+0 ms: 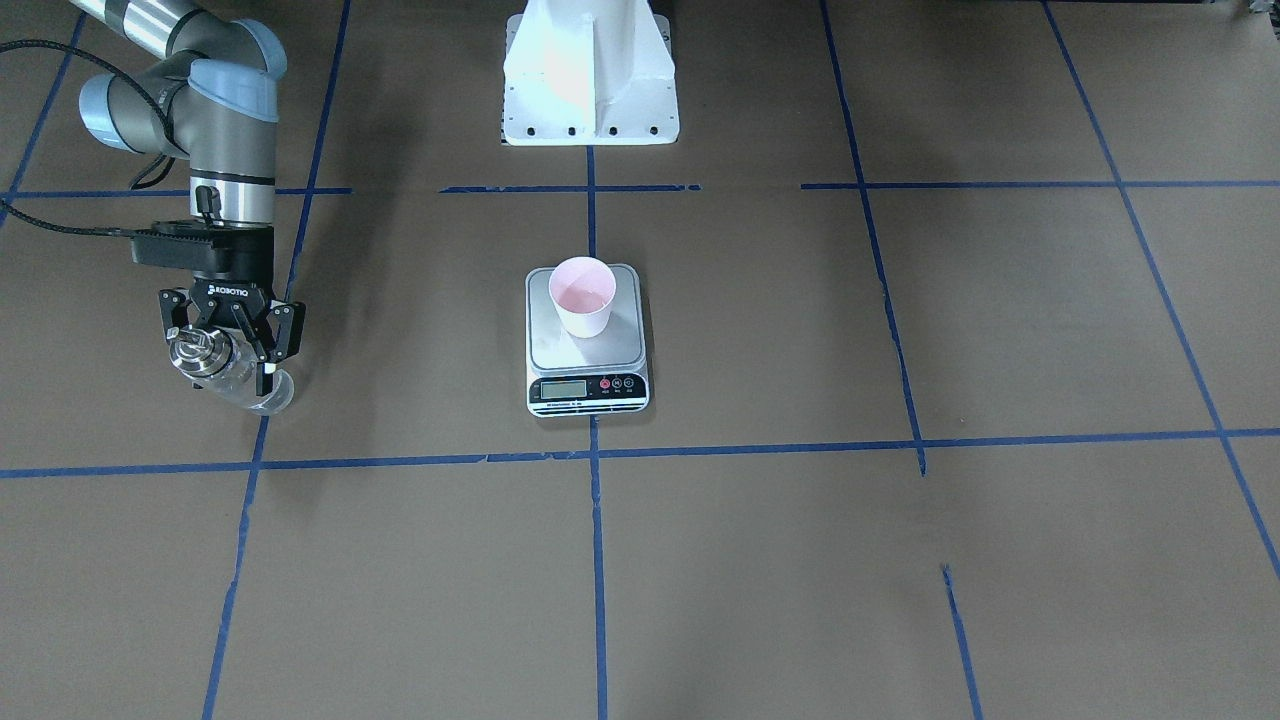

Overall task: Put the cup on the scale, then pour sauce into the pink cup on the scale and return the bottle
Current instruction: 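Lower the bottle onto the table with the right gripper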

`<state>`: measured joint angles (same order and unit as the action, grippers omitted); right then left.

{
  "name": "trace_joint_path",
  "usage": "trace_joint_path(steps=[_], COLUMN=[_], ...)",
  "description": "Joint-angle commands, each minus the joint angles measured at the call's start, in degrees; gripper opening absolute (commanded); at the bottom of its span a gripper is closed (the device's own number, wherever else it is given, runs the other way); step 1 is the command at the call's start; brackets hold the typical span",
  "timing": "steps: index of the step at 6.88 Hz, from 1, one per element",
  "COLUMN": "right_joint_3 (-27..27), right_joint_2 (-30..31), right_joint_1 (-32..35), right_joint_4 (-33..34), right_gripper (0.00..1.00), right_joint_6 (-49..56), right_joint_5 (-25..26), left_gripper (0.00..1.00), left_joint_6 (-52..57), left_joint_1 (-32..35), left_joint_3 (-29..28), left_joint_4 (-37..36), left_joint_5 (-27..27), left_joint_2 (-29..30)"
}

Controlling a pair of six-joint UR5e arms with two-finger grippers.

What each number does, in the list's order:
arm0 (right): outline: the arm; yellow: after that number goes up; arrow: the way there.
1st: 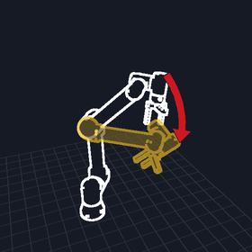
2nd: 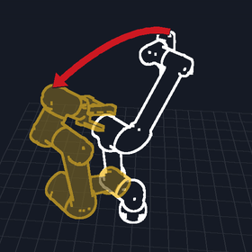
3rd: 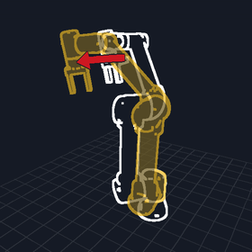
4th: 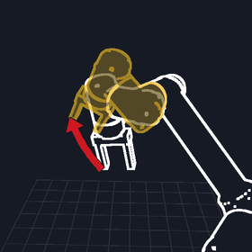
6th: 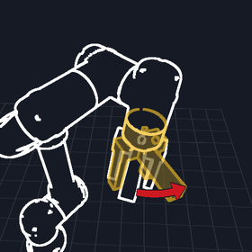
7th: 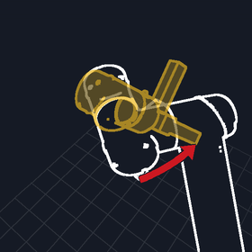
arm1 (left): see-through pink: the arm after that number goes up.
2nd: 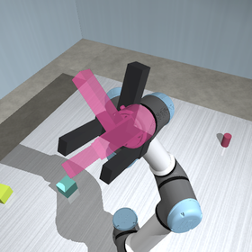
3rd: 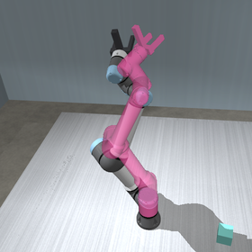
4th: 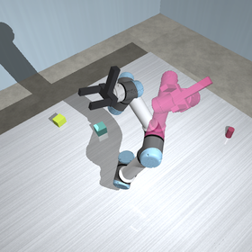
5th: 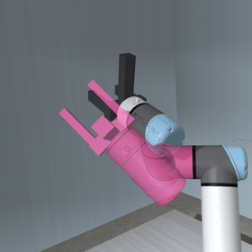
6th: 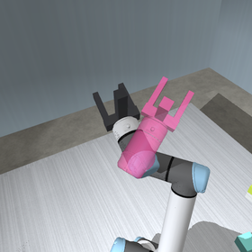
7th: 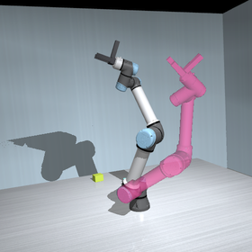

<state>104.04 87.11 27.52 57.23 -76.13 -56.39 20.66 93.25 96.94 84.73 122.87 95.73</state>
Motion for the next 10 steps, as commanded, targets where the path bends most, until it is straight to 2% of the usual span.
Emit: trace_joint_path(steps=[1, 5, 6, 7, 8, 10], right_joint_3=[0.2, -0.1, -0.2, -0.2, -0.2, -0.3], right_joint_2=[0.3, 0.2, 0.2, 0.2, 0.2, 0.3], right_joint_1=[0.0, -0.3, -0.4, -0.4, -0.4, -0.4], right_joint_4=[-0.1, -0.2, -0.2, -0.3, -0.2, -0.3], right_gripper=[0.0, 0.01, 0.11, 0.15, 0.32, 0.52], right_joint_6=[-0.1, -0.1, -0.1, -0.1, -0.1, 0.1], right_joint_5=[0.0, -0.1, -0.1, -0.1, -0.1, -0.2], left_gripper=[1.0, 1.0, 1.0, 1.0, 1.0, 1.0], left_joint_6=[0.0, 0.0, 0.0, 0.0, 0.0, 0.0], left_joint_1=[0.0, 0.0, 0.0, 0.0, 0.0, 0.1], left_joint_3=[0.0, 0.0, 0.0, 0.0, 0.0, 0.0], left_joint_4=[0.0, 0.0, 0.0, 0.0, 0.0, 0.0], left_joint_5=[-0.3, -0.3, -0.3, -0.3, -0.4, -0.4], left_joint_2=[0.1, 0.1, 0.1, 0.1, 0.1, 0.1])
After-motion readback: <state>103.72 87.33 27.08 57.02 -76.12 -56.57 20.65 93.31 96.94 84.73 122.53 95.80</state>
